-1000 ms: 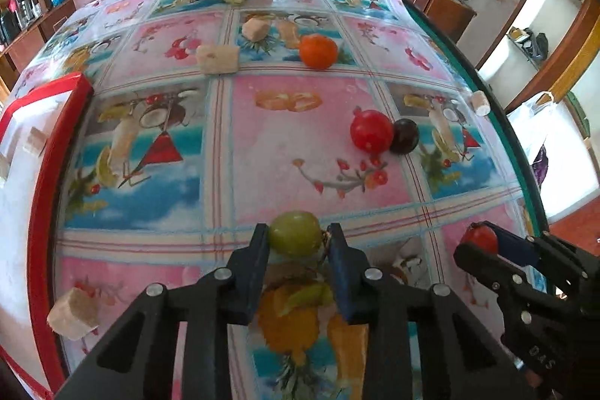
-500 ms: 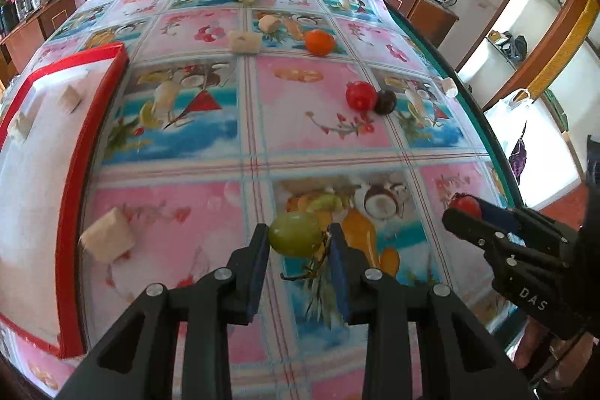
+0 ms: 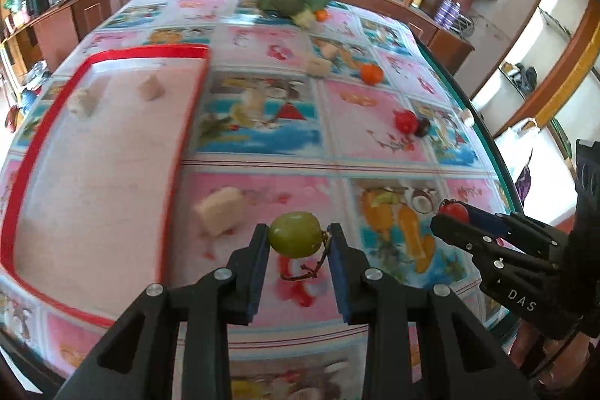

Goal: Organize fruits
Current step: 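Carry the tomato and grape into the tray and open both grippers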

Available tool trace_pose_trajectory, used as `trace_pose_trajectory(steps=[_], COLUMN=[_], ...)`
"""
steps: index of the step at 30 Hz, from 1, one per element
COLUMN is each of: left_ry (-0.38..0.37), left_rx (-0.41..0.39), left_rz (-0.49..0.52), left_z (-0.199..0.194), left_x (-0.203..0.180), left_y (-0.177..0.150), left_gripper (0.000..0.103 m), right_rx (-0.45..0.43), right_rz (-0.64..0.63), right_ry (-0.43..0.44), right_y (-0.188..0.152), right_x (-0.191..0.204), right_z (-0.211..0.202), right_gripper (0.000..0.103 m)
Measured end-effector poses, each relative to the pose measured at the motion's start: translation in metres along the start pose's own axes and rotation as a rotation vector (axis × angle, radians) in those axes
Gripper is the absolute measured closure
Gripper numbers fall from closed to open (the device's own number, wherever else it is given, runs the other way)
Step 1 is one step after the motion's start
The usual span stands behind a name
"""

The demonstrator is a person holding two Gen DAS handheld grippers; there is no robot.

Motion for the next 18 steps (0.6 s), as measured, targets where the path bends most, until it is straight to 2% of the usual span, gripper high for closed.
trace_pose_trajectory(steps=[11,18], left_ry=[0.061,0.132], left_rx=[-0.084,-0.121], left_rz=[-0.093,-0.151], left_z=[-0.046,-0.065], left_x=[0.065,0.117], left_y=[0.005,0.011], left_gripper=[0.069,0.069], right_rx=[-0.021,-0.027], right_rz=[-0.1,-0.175], right_ry=[0.076,0.136], right_y=[0.028,0.052], right_x=[0.074,0.13], right_z=[-0.002,0.003], right_gripper=[0.073,0.073])
Point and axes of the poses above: each gripper's, at about its wrist camera, not at the fingertips, and z roughly the way its jaws point, x to its left, y to its top, the point moved 8 cm from there along z, roughly the way its jaws point, and after that the axes turned 15 degrees about -y, right-handed, at the moved point
